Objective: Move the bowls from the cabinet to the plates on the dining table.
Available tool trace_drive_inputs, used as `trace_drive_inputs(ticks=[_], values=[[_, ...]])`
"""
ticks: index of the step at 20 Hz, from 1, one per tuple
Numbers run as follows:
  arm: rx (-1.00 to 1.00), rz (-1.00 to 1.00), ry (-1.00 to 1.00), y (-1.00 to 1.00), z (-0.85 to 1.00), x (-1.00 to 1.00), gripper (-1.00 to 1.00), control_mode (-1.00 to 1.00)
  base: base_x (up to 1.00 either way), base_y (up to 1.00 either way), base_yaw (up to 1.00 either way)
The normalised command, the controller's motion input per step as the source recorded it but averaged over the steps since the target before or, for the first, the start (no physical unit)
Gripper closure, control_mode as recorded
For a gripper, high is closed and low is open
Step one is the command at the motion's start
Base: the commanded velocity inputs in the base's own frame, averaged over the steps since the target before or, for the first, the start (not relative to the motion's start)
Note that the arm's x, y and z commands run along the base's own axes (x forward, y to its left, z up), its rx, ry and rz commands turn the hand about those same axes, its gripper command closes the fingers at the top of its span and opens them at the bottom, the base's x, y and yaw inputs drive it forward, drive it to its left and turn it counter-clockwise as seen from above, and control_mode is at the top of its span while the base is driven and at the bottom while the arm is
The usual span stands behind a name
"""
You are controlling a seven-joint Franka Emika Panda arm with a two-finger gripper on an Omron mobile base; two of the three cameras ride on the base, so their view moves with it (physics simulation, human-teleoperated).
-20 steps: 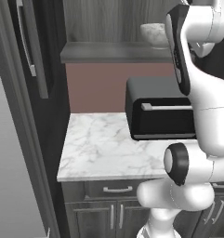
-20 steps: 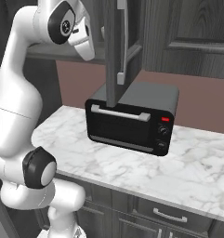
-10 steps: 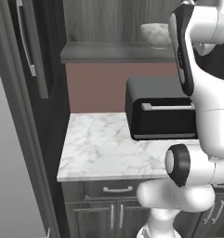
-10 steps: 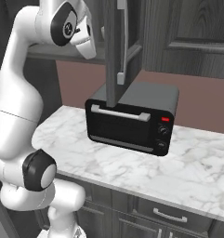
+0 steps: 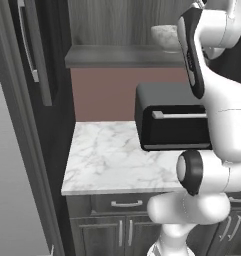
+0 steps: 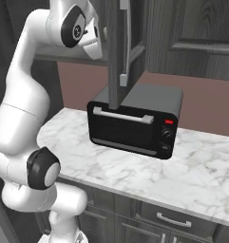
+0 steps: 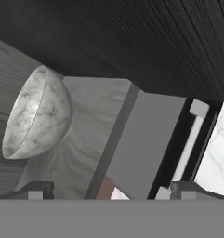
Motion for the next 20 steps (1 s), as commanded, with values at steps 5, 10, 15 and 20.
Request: trace_drive_inputs(ticks=[5,10,15,20], values=[[0.06,0.00,0.00,-0.11,0.02,0.44,-1.00,-1.00,0.00,0.00,0.00],[0.07,0.00,0.03,-0.10,0.06,0.49,-1.00,-1.00,0.00,0.00,0.00],[0.05,0.00,0.04,-0.06,0.04,0.50,-1.00,-1.00,0.00,0.00,0.00],[0.04,0.00,0.03,-0.04,0.02,0.44,-1.00,-1.00,0.00,0.00,0.00]])
